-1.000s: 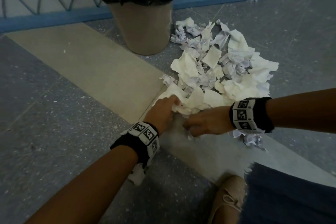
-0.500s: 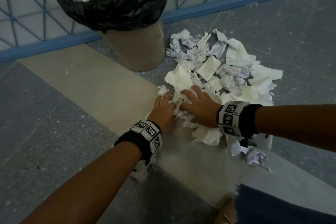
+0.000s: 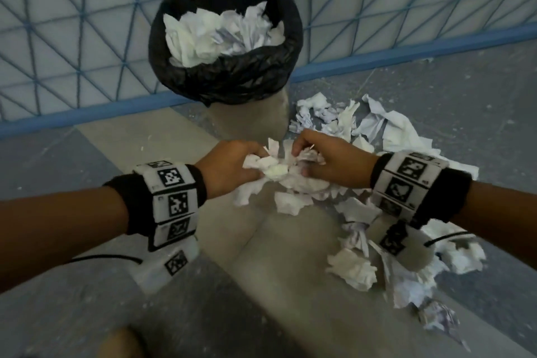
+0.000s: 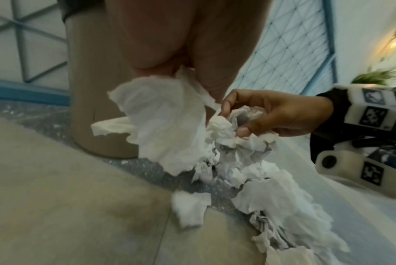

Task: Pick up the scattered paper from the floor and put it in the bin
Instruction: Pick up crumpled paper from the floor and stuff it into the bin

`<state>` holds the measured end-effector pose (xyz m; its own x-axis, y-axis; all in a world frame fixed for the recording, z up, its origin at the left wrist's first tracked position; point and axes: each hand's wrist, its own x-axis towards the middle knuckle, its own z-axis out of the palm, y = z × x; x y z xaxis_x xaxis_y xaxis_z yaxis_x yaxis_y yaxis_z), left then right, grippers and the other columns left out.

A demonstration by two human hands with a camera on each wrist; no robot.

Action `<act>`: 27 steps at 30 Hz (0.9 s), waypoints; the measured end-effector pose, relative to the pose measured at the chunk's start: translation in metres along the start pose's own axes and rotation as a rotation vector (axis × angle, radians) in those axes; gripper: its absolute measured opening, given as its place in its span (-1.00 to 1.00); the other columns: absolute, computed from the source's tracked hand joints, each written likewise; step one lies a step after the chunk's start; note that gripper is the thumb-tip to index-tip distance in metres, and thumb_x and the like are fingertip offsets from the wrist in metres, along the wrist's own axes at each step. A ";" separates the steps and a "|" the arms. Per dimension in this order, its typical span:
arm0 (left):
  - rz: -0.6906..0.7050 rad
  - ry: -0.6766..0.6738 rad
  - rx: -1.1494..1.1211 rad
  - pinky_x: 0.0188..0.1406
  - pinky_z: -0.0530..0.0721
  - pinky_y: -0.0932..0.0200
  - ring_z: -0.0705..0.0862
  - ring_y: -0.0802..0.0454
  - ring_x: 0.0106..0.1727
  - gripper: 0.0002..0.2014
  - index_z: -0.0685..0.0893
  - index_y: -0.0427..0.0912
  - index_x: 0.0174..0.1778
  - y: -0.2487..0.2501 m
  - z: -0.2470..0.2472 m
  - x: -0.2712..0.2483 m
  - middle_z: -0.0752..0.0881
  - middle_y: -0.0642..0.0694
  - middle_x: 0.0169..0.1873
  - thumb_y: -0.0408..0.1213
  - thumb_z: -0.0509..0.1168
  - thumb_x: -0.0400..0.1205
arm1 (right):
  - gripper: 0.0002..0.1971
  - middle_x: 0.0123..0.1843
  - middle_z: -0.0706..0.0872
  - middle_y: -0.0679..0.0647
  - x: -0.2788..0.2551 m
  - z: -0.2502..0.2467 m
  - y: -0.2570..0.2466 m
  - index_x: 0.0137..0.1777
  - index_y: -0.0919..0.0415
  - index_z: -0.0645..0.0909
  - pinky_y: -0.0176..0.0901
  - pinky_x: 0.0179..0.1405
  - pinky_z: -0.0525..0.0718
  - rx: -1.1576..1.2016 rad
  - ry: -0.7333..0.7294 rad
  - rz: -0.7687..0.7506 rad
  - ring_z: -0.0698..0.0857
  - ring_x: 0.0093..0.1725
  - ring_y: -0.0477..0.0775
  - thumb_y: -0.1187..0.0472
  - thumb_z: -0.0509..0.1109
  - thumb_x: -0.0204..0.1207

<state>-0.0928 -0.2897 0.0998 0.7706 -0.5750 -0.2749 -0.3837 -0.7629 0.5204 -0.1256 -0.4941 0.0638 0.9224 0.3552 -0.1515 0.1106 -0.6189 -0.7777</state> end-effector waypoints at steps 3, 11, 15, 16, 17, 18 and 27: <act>0.096 -0.017 -0.033 -0.26 0.45 0.53 0.64 0.25 -0.07 -0.76 0.69 -0.06 0.08 0.004 -0.037 -0.013 0.75 0.01 0.02 -0.27 0.44 0.50 | -0.73 -0.04 0.54 -0.18 -0.005 -0.029 -0.030 0.04 0.11 0.48 -0.68 0.00 0.43 0.061 0.014 -0.041 0.52 -0.07 -0.38 0.39 0.42 0.46; 0.318 0.259 -0.321 -0.11 0.60 0.54 0.65 0.44 -0.19 -0.74 0.59 0.20 -0.10 0.028 -0.145 -0.027 0.70 0.25 -0.18 -0.14 0.43 0.34 | -0.73 -0.18 0.63 -0.04 0.003 -0.113 -0.137 -0.10 0.08 0.52 -0.50 -0.37 0.64 0.381 0.231 -0.185 0.62 -0.33 -0.27 0.34 0.48 0.27; 0.174 0.490 -0.487 -0.04 0.60 0.15 0.62 0.08 -0.09 -0.71 0.51 0.00 0.01 0.012 -0.174 0.013 0.62 0.01 -0.11 -0.33 0.41 0.45 | -0.65 -0.22 0.54 0.01 0.062 -0.121 -0.158 -0.19 0.08 0.45 -0.31 -0.35 0.64 0.372 0.489 -0.207 0.59 -0.30 -0.13 0.49 0.50 0.30; 0.117 0.536 -0.499 0.00 0.57 0.10 0.59 0.02 -0.03 -0.71 0.45 -0.05 0.03 0.007 -0.172 0.025 0.59 -0.05 -0.05 -0.35 0.37 0.49 | -0.66 -0.21 0.52 -0.03 0.082 -0.116 -0.157 -0.19 0.05 0.44 -0.21 -0.26 0.60 0.313 0.577 -0.175 0.56 -0.21 -0.05 0.45 0.49 0.29; 0.054 0.561 -0.476 0.05 0.54 0.07 0.57 -0.03 0.05 -0.72 0.40 -0.10 0.07 0.003 -0.168 0.036 0.56 -0.12 0.02 -0.36 0.33 0.54 | -0.68 -0.19 0.50 -0.05 0.100 -0.110 -0.155 -0.16 0.06 0.42 -0.13 -0.16 0.56 0.228 0.639 -0.132 0.52 -0.12 0.01 0.41 0.48 0.31; -0.015 0.570 -0.423 0.11 0.52 0.06 0.56 -0.08 0.15 -0.71 0.38 -0.16 0.14 -0.002 -0.161 0.046 0.54 -0.21 0.11 -0.36 0.30 0.56 | -0.70 -0.14 0.50 -0.01 0.117 -0.100 -0.152 -0.09 0.11 0.39 -0.14 -0.06 0.53 0.124 0.659 -0.081 0.49 -0.05 0.04 0.40 0.45 0.35; -0.167 0.209 0.366 0.56 0.13 -0.01 0.12 -0.20 0.57 -0.54 0.33 -0.20 0.49 -0.022 -0.163 0.056 0.17 -0.16 0.56 -0.21 0.15 0.65 | -0.47 0.54 0.26 0.17 0.129 -0.087 -0.142 0.42 0.06 0.36 0.14 0.59 0.19 -0.601 0.185 0.223 0.19 0.56 0.25 0.17 0.37 0.43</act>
<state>0.0416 -0.2570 0.2054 0.9087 -0.3923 -0.1424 -0.3715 -0.9158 0.1524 0.0102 -0.4215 0.2075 0.9895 0.0803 -0.1203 0.0473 -0.9655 -0.2560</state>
